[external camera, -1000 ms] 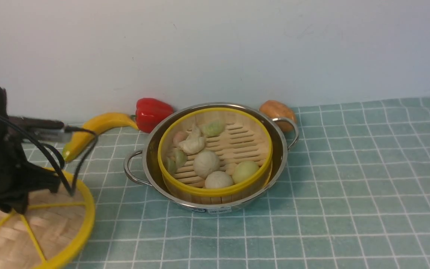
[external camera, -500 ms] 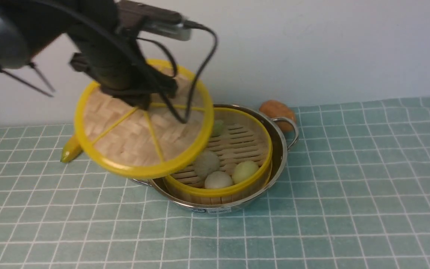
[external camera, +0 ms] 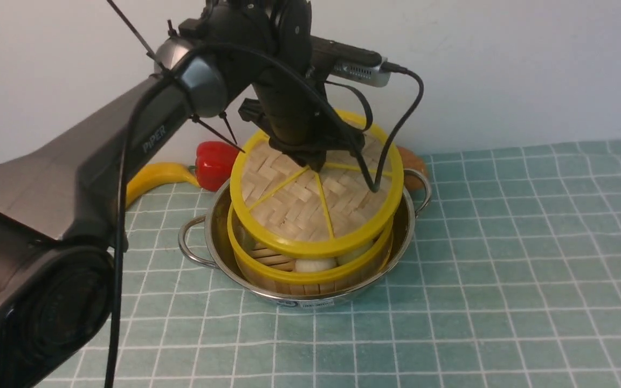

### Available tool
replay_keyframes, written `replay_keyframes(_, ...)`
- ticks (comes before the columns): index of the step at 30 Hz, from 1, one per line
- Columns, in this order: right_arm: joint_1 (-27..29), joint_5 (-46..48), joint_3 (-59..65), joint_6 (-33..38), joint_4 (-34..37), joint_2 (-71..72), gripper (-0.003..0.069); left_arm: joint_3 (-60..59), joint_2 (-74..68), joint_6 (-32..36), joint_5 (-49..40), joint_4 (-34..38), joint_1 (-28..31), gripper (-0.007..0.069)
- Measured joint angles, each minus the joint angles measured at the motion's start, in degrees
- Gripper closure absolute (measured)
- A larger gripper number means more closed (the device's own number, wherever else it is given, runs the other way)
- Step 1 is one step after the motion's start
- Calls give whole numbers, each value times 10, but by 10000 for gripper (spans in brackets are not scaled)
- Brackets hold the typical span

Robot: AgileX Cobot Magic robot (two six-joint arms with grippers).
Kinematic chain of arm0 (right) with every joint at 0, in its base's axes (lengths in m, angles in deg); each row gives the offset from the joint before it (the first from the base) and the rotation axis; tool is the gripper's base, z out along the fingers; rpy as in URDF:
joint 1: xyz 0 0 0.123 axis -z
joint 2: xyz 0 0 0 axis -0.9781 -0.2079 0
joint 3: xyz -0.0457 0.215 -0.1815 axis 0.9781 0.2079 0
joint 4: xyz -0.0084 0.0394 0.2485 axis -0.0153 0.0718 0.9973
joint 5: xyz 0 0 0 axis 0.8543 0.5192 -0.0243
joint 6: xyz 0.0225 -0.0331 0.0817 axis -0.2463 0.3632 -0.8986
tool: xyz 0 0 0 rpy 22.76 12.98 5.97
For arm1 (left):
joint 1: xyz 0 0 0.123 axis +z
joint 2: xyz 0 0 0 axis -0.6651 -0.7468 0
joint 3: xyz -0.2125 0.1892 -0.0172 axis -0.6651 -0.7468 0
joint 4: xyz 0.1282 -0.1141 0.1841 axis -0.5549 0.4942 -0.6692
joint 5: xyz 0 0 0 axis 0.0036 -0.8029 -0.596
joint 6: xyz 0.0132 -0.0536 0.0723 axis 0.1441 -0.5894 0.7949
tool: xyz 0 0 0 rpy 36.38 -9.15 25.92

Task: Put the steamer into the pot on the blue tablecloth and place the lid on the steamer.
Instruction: 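Place the yellow bamboo steamer lid onto the steamer in the pot with the left gripper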

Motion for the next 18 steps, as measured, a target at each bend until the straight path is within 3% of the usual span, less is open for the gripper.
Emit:
replay_keyframes(11,0,10,0,-1,0,0,419,3,26,-13,-1,1,0,508)
replay_keyframes(18,0,10,0,-1,0,0,419,-36,147,-13,-1,-9,0,508)
